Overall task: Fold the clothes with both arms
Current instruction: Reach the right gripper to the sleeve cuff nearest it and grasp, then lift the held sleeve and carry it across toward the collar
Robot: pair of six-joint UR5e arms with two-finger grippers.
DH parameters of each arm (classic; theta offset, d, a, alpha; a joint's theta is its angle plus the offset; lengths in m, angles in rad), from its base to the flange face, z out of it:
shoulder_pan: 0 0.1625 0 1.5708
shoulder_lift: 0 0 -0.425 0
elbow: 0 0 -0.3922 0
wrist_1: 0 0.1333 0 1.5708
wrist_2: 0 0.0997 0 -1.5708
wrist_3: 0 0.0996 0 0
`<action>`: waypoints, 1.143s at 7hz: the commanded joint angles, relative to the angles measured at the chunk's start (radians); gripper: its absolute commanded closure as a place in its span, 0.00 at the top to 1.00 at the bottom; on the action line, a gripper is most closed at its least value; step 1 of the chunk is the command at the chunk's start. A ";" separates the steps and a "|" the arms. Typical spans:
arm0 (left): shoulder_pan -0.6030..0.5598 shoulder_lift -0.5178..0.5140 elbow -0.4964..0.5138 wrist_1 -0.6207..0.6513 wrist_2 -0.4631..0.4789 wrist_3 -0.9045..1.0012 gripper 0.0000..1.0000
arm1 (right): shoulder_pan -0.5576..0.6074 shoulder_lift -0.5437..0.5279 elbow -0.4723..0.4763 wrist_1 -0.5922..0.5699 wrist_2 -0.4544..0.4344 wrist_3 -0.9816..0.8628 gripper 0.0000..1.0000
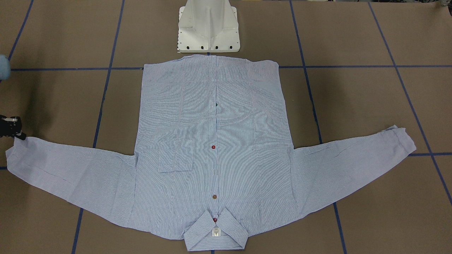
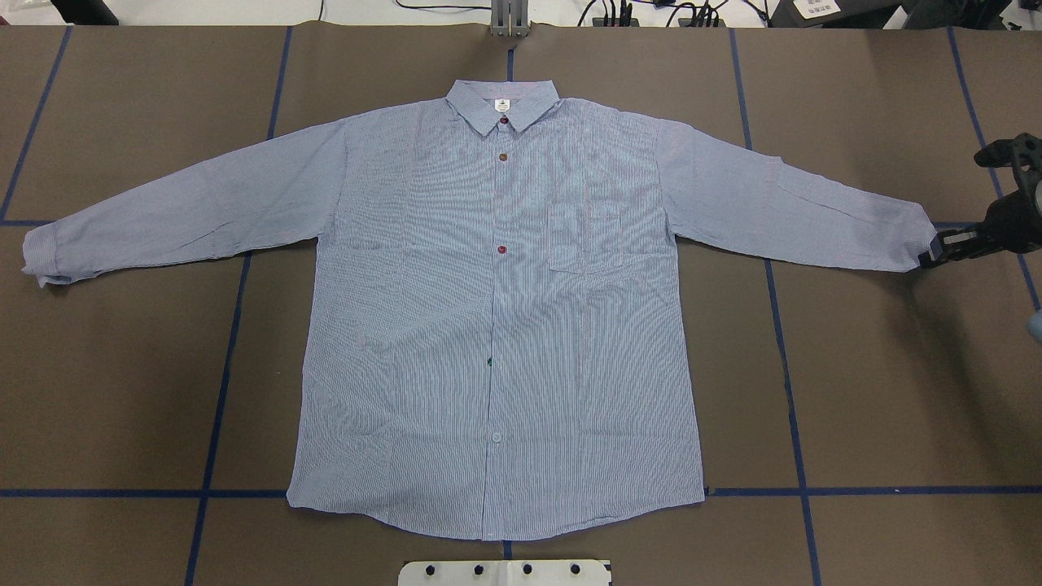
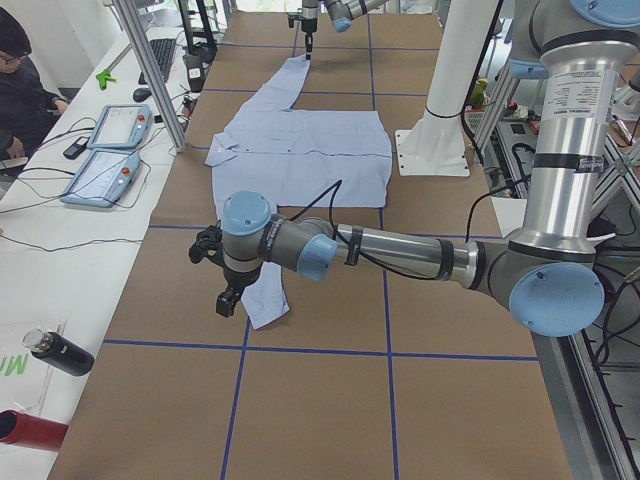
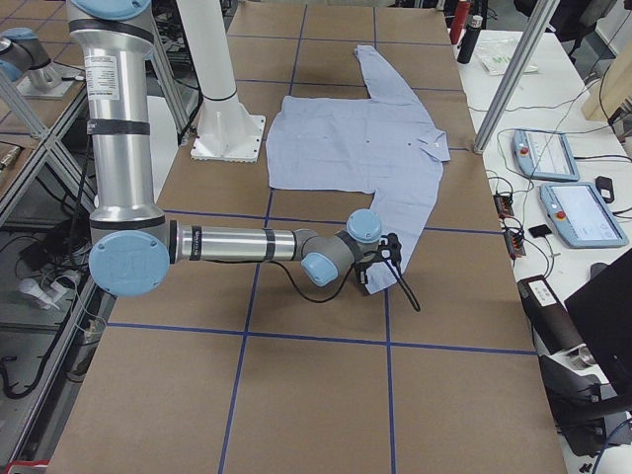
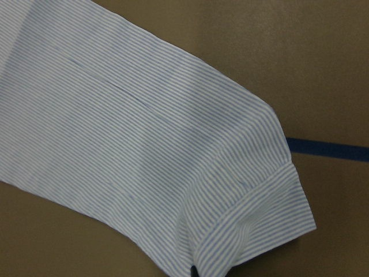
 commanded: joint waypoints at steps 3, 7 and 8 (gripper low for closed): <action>0.000 -0.011 0.031 0.000 0.000 0.000 1.00 | 0.022 0.134 0.119 -0.003 0.091 0.001 0.00; 0.000 -0.011 0.048 -0.002 0.000 0.002 1.00 | -0.108 0.443 0.104 -0.005 0.050 0.107 0.00; 0.000 -0.009 0.048 -0.002 0.000 0.002 1.00 | -0.140 0.503 0.096 -0.005 0.019 0.107 0.00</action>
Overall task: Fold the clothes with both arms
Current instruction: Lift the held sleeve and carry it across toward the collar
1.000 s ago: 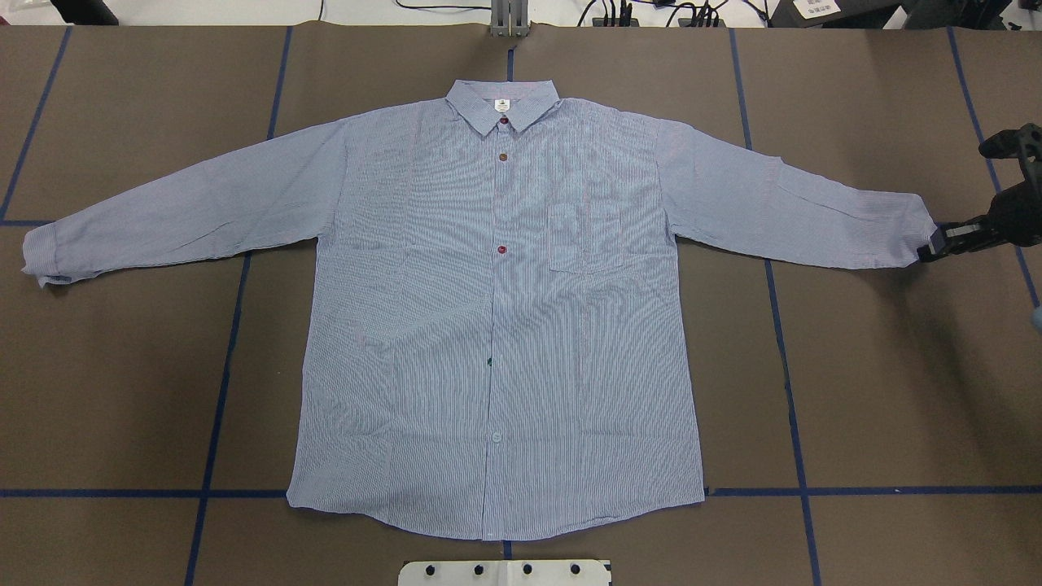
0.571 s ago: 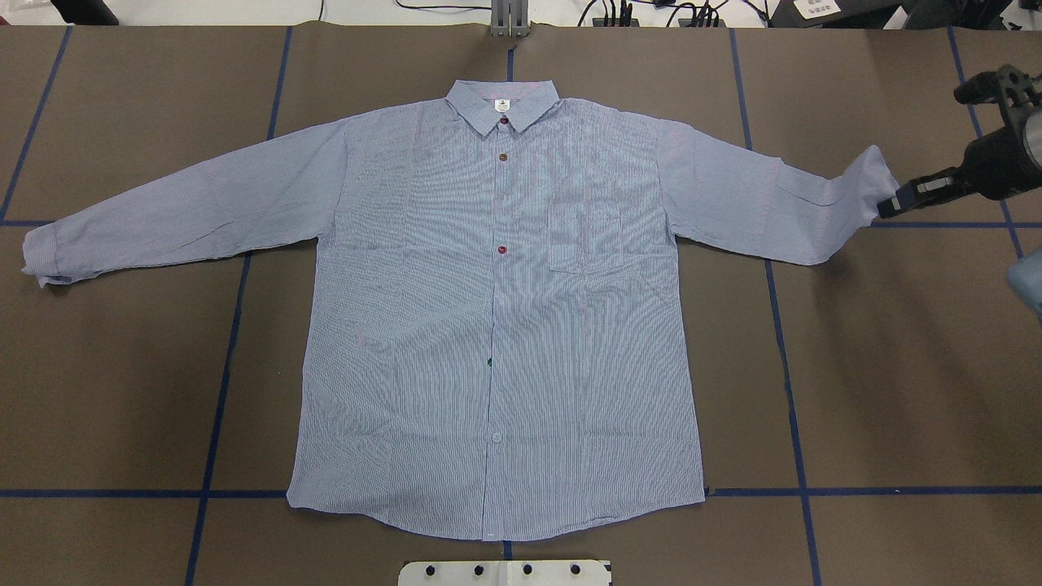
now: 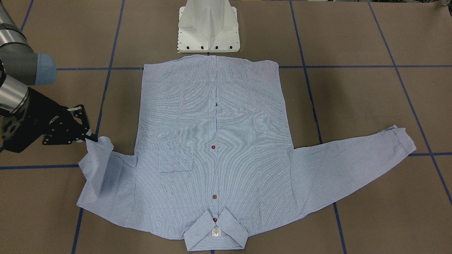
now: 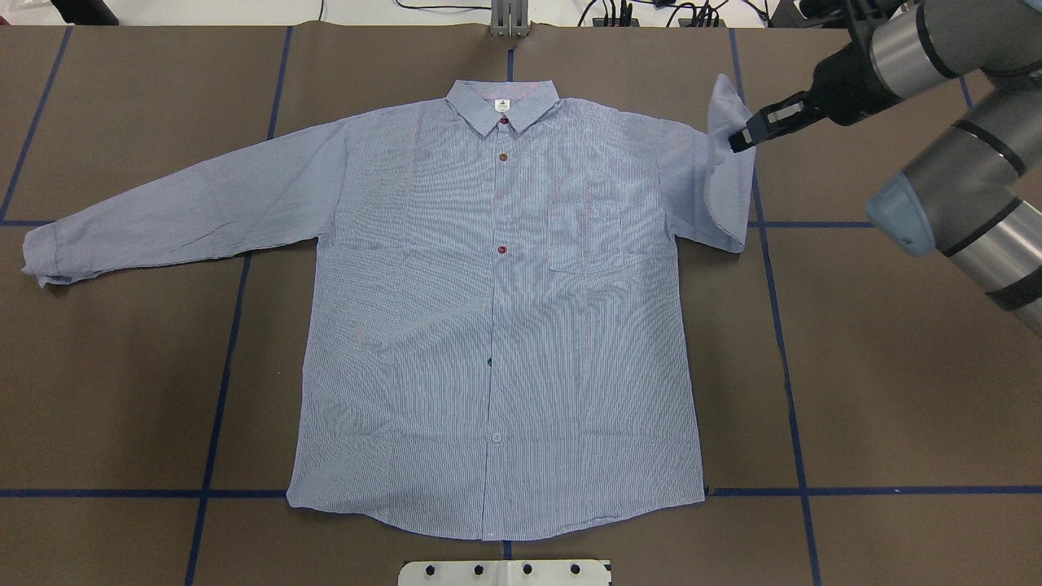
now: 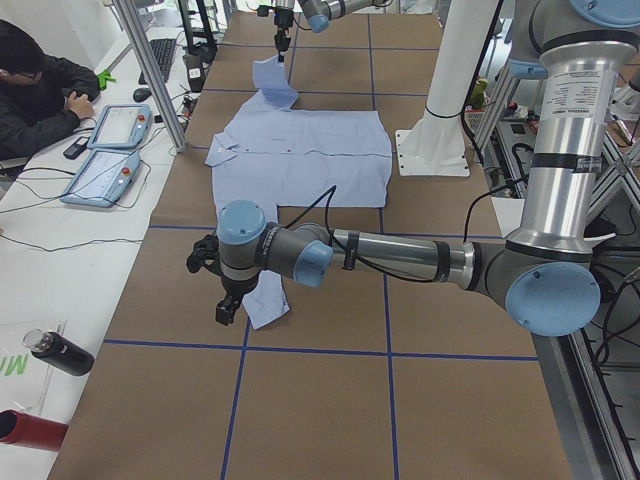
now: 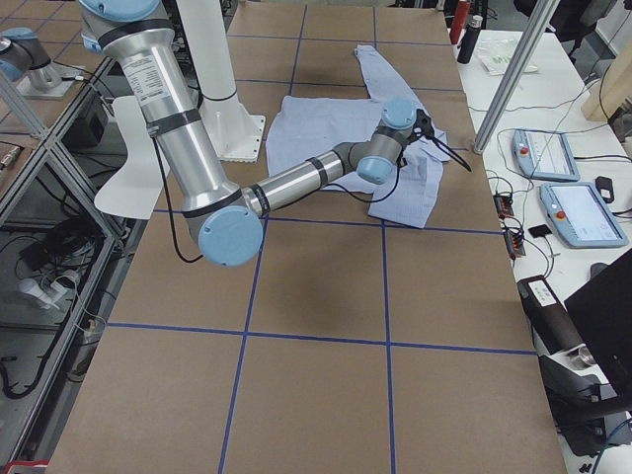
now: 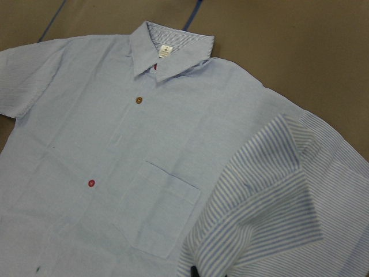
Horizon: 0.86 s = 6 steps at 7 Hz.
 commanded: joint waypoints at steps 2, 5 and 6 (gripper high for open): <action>0.000 0.001 0.015 -0.001 0.000 0.001 1.00 | -0.103 0.230 -0.037 -0.086 -0.111 0.014 0.00; 0.000 0.001 0.058 -0.049 0.000 0.001 1.00 | -0.158 0.350 -0.126 -0.105 -0.192 0.014 0.00; 0.000 0.001 0.061 -0.051 0.000 -0.001 1.00 | -0.198 0.356 -0.143 -0.105 -0.253 0.014 0.00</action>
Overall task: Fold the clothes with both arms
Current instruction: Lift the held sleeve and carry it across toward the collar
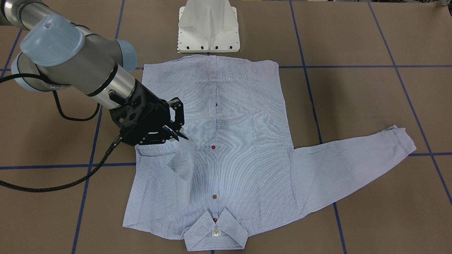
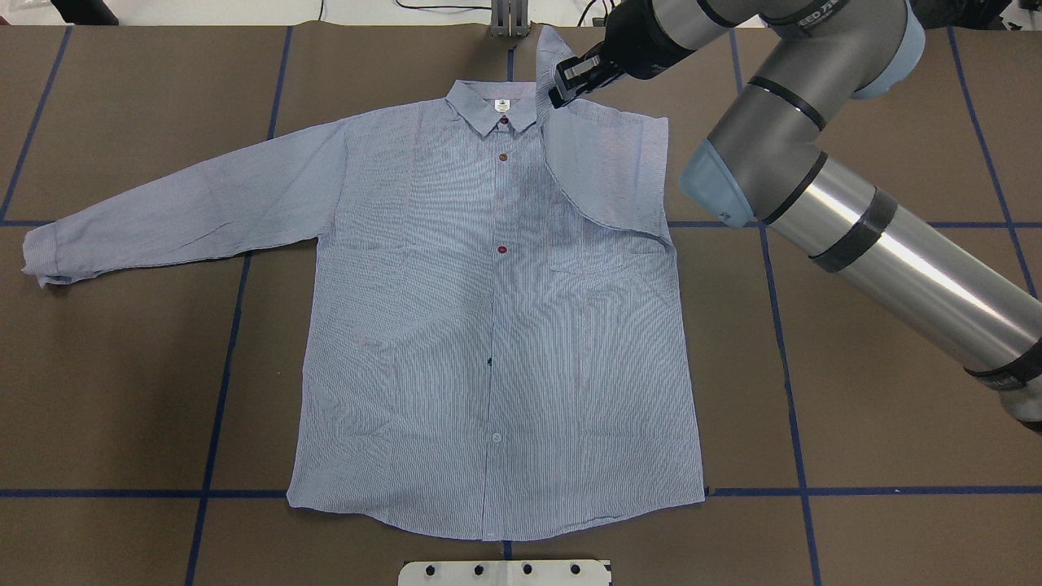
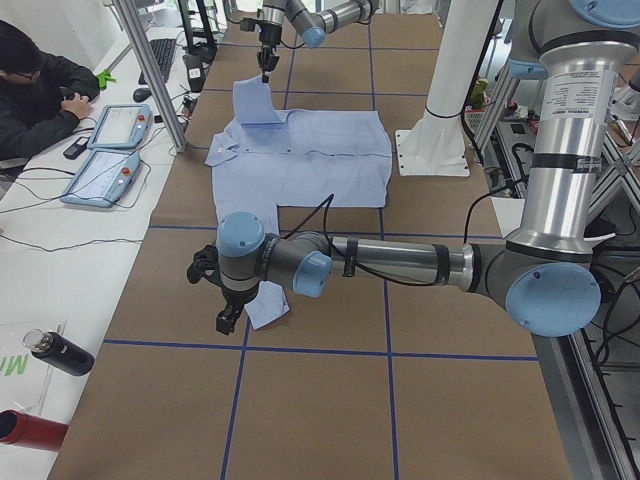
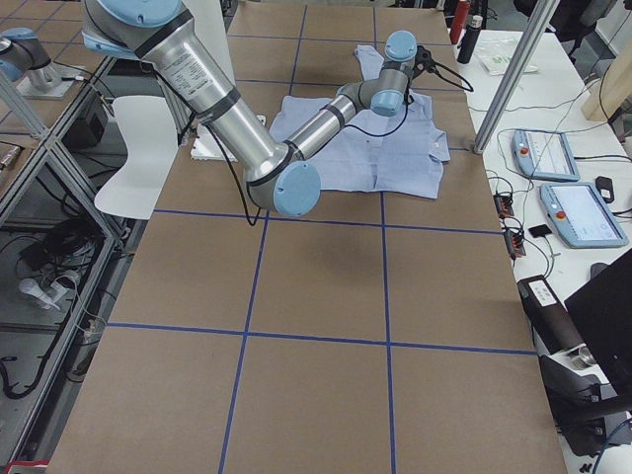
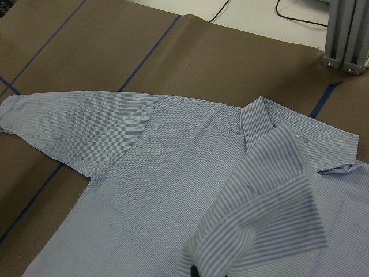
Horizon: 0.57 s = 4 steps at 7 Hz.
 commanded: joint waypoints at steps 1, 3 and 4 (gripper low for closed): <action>0.000 -0.002 0.014 -0.012 0.000 -0.001 1.00 | -0.065 0.029 -0.051 0.000 -0.080 0.000 0.00; 0.000 -0.002 0.014 -0.012 0.000 -0.001 1.00 | -0.129 0.074 -0.157 0.000 -0.112 -0.002 0.00; 0.000 -0.002 0.014 -0.012 0.000 -0.001 1.00 | -0.172 0.112 -0.229 0.000 -0.152 -0.002 0.00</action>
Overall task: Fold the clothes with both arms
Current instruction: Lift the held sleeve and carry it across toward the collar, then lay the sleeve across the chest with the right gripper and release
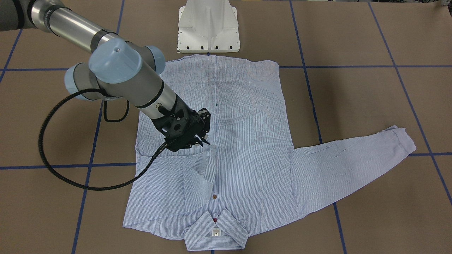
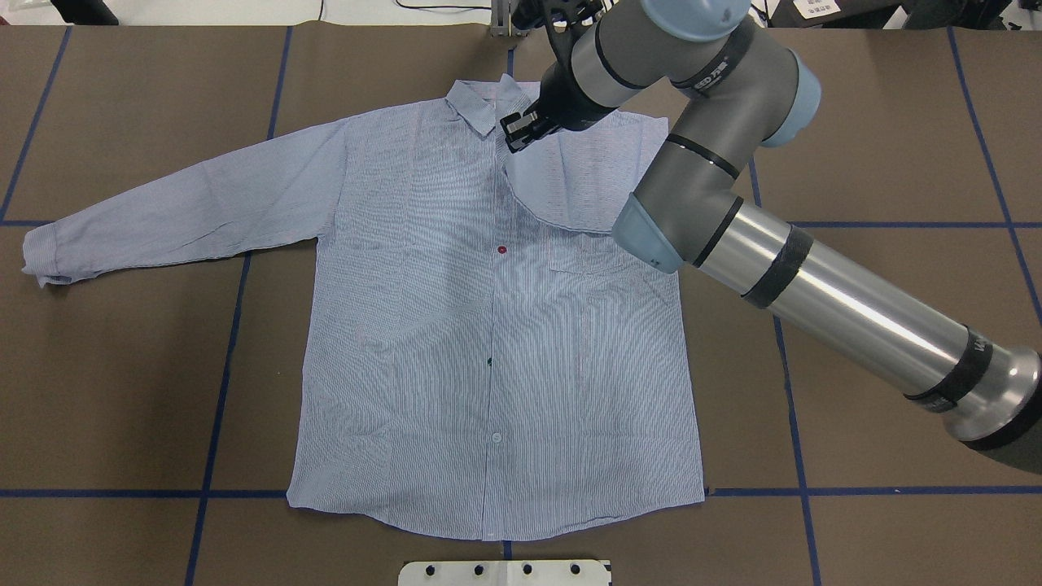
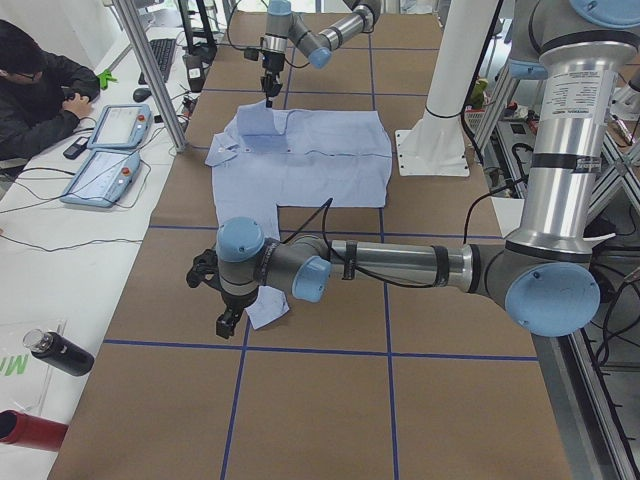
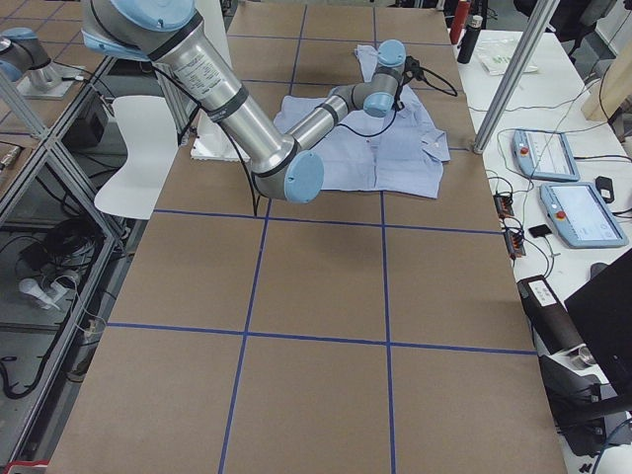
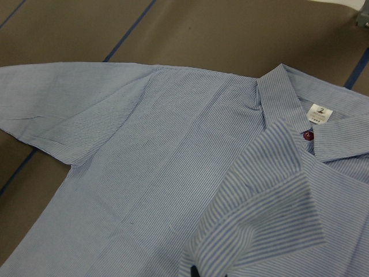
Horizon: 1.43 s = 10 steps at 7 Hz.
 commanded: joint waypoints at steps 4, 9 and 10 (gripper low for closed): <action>0.000 -0.003 0.002 0.000 0.000 0.000 1.00 | -0.176 0.200 -0.308 -0.005 -0.264 0.001 0.28; 0.000 -0.002 0.003 0.000 0.000 0.000 1.00 | -0.230 0.276 -0.306 -0.184 -0.388 0.004 0.99; 0.000 -0.003 0.005 0.000 0.000 -0.011 1.00 | -0.227 0.274 -0.290 -0.189 -0.386 0.016 0.99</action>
